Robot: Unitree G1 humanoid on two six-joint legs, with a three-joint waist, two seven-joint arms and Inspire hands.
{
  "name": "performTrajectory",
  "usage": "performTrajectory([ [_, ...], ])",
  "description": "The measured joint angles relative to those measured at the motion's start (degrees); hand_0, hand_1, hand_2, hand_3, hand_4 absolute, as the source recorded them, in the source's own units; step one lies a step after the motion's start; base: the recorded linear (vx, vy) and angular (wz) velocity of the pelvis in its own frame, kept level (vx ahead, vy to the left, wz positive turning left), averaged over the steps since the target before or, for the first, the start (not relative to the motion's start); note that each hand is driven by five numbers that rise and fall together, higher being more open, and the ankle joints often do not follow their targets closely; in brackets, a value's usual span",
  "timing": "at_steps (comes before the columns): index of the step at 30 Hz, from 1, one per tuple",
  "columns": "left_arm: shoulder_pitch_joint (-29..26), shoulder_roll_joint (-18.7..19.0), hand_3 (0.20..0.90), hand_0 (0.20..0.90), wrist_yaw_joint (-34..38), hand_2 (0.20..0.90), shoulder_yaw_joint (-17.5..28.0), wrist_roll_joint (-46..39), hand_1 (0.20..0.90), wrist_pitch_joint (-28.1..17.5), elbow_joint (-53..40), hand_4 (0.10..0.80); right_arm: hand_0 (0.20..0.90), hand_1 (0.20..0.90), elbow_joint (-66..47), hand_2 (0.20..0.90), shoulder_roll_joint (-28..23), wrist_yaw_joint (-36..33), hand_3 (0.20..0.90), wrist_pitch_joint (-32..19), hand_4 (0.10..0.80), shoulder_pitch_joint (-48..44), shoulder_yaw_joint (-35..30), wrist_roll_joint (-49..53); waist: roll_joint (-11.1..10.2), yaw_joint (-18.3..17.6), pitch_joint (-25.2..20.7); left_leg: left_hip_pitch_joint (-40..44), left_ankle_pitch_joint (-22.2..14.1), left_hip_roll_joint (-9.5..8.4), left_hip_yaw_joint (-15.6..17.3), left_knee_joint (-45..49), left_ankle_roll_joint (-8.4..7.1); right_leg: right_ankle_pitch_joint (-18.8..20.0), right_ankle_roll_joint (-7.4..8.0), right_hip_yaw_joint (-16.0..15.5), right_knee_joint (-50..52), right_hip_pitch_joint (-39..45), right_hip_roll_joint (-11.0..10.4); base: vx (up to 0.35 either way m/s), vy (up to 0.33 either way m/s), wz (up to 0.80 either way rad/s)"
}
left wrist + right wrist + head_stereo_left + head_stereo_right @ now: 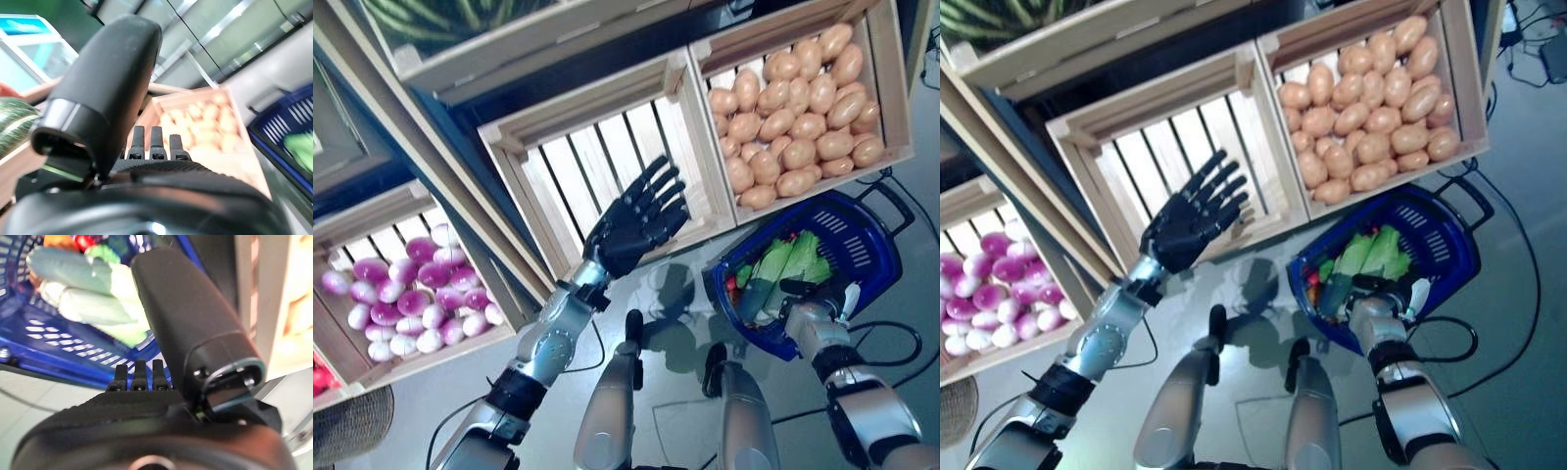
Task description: Put vegetables into the basket
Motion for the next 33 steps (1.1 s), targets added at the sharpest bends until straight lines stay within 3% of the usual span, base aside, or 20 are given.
performTrajectory([
  [3,4.2,-0.2,0.900,0.900,0.4,0.900,0.5,3.0,0.900,0.7,4.5,0.800,0.900,0.900,-5.3,0.900,0.5,5.2,0.900,-1.1,0.800,8.7,0.3,-3.8,-0.1,-0.7,-1.4,5.7,0.3,0.15,0.3,-4.5,0.18,1.1,0.69,-1.5,-5.9,6.4,0.2,0.158,-0.004,-0.04],
  [6,10.3,-1.7,0.900,0.900,0.5,0.900,4.5,4.1,0.900,1.9,7.4,0.800,0.900,0.900,-7.0,0.900,1.5,10.1,0.900,-1.4,0.800,15.7,0.3,-8.7,-1.0,-1.6,-4.7,10.1,0.4,0.54,0.9,-8.2,0.25,2.6,1.24,-1.7,-11.8,11.7,1.2,0.196,-0.010,-0.08],
  [9,14.5,-2.5,0.900,0.900,0.8,0.900,6.7,11.5,0.900,2.5,13.9,0.800,0.900,0.900,-7.9,0.900,2.7,17.0,0.900,-1.4,0.800,22.6,0.6,-12.8,-2.5,-2.8,-11.1,14.2,0.4,0.64,1.7,-11.9,0.26,4.4,1.95,-1.7,-18.4,16.7,1.9,0.132,0.017,-0.11],
  [14,15.3,-0.3,0.900,0.900,2.0,0.900,2.7,33.4,0.900,2.2,24.6,0.800,0.900,0.900,-2.0,0.900,4.6,27.3,0.900,-1.6,0.800,26.9,1.2,-16.9,-4.3,-3.4,-17.8,19.6,0.4,0.77,3.5,-16.0,0.30,6.6,2.34,-1.6,-26.0,23.1,2.7,0.109,0.044,-0.10],
  [19,16.6,-1.3,0.900,0.900,3.9,0.900,-0.1,46.0,0.900,2.8,39.0,0.800,0.900,0.900,10.6,0.900,6.3,37.3,0.900,0.9,0.800,27.3,3.3,-16.9,-4.3,-5.0,-22.2,21.7,-0.5,0.73,4.8,-16.1,0.24,8.7,2.49,-1.3,-31.5,27.1,2.9,0.102,0.038,-0.08],
  [22,17.0,-4.7,0.900,0.900,5.3,0.900,2.0,48.5,0.900,1.9,46.1,0.800,0.900,0.900,17.9,0.900,8.4,39.6,0.900,3.7,0.800,29.3,2.6,-16.5,-3.8,-4.9,-23.9,22.4,-0.7,0.80,5.1,-16.1,0.20,8.9,2.45,-1.1,-32.1,27.9,3.0,0.066,0.023,-0.05],
  [27,16.5,-6.7,0.900,0.900,7.1,0.900,2.9,51.4,0.900,1.1,52.7,0.800,0.900,0.900,19.5,0.900,9.3,39.7,0.900,4.1,0.800,29.2,0.5,-15.7,-3.1,-6.1,-26.7,23.3,-1.2,1.06,6.4,-16.5,0.19,9.2,2.40,0.3,-32.5,28.1,3.1,0.055,0.028,-0.17],
  [33,16.3,-7.9,0.900,0.900,8.1,0.900,2.8,52.7,0.900,0.5,53.9,0.800,0.900,0.900,19.6,0.900,9.3,39.7,0.900,4.0,0.800,29.6,0.8,-15.7,-2.4,-6.1,-27.4,23.4,-1.1,1.07,6.4,-16.5,0.21,9.4,2.43,0.4,-32.6,28.2,3.1,0.006,0.003,-0.01],
])
